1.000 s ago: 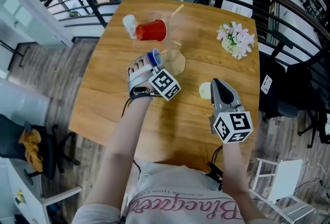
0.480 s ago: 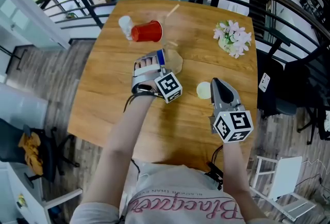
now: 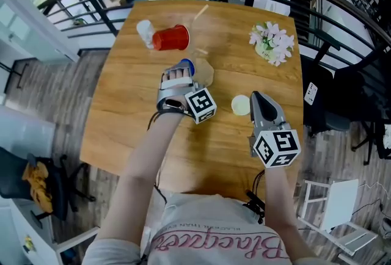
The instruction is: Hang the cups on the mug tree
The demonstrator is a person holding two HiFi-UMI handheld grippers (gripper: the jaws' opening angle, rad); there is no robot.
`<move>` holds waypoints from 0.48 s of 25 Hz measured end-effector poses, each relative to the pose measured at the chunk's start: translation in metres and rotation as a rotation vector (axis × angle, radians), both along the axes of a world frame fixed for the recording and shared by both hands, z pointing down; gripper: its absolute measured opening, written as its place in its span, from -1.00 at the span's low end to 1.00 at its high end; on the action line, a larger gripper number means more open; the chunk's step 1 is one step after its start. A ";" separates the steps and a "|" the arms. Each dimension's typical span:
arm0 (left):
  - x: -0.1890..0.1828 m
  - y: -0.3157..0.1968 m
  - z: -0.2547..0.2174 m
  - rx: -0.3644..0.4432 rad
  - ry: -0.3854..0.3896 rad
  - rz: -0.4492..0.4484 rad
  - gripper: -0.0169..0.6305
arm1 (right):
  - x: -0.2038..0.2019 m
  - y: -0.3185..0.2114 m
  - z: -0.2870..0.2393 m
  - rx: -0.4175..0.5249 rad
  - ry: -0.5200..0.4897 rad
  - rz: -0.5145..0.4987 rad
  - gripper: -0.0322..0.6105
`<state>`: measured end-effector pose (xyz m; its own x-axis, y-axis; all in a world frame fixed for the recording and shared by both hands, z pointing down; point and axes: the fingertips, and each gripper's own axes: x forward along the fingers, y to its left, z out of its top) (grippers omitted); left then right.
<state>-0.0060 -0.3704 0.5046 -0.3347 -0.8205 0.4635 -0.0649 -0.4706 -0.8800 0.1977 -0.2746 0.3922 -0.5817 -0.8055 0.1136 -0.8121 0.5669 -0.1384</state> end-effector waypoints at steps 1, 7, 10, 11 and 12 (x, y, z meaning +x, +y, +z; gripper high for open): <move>0.001 0.001 -0.001 0.005 0.012 0.003 -0.04 | 0.000 0.001 -0.001 0.002 0.001 0.004 -0.89; 0.007 0.009 -0.009 0.031 0.109 0.021 0.19 | -0.003 0.011 -0.008 0.021 0.006 0.031 -0.89; 0.010 0.015 -0.015 0.039 0.160 0.033 0.28 | -0.006 0.016 -0.013 0.033 0.006 0.045 -0.89; 0.011 0.017 -0.017 0.043 0.175 0.038 0.30 | -0.007 0.018 -0.015 0.037 0.006 0.049 -0.89; 0.012 0.019 -0.020 0.048 0.189 0.044 0.31 | -0.007 0.020 -0.017 0.041 0.006 0.054 -0.89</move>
